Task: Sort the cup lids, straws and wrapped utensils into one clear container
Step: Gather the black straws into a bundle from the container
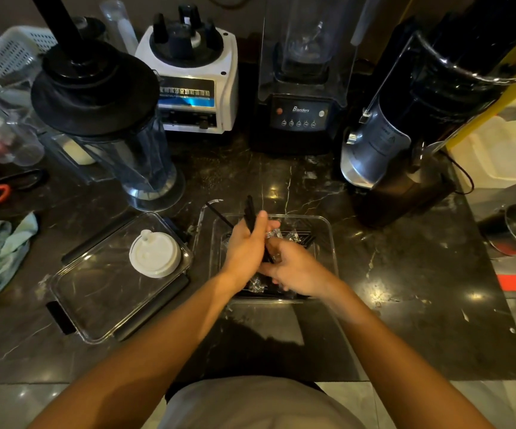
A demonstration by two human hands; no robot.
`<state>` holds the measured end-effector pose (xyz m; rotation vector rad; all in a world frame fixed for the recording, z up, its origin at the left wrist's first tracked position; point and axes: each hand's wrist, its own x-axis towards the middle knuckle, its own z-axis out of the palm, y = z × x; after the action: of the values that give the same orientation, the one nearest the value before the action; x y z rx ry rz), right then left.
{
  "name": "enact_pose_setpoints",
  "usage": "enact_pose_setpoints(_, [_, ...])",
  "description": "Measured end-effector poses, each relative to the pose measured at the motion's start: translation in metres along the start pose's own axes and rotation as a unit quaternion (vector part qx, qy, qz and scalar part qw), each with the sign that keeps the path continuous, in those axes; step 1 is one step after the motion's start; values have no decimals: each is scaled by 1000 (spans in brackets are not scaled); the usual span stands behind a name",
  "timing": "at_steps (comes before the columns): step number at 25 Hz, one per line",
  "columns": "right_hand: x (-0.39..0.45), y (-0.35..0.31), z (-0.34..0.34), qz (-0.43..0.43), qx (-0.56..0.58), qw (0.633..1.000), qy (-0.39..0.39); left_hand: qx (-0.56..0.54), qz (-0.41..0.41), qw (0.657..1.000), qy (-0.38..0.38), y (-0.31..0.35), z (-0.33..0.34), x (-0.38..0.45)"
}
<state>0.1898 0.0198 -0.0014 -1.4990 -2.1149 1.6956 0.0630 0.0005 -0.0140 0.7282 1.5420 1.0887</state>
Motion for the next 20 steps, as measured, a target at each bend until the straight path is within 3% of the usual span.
enact_pose_setpoints(3, [2,8,-9,67,14,997,26,-108,42,992,46,11,-18,4])
enact_pose_setpoints(6, [8,20,-15,119,-157,974,111,-214,72,972,64,25,-49,8])
enact_pose_setpoints(9, [17,19,5,176,-294,938,60,-268,66,958,78,27,-72,12])
enact_pose_setpoints(11, [21,18,21,160,-346,923,59,-283,50,954,87,25,-77,12])
enact_pose_setpoints(15, [20,18,22,67,-301,945,105,-289,29,954,74,14,-80,10])
enact_pose_setpoints(20, [8,20,-8,91,-205,966,130,-292,12,955,58,10,-73,11])
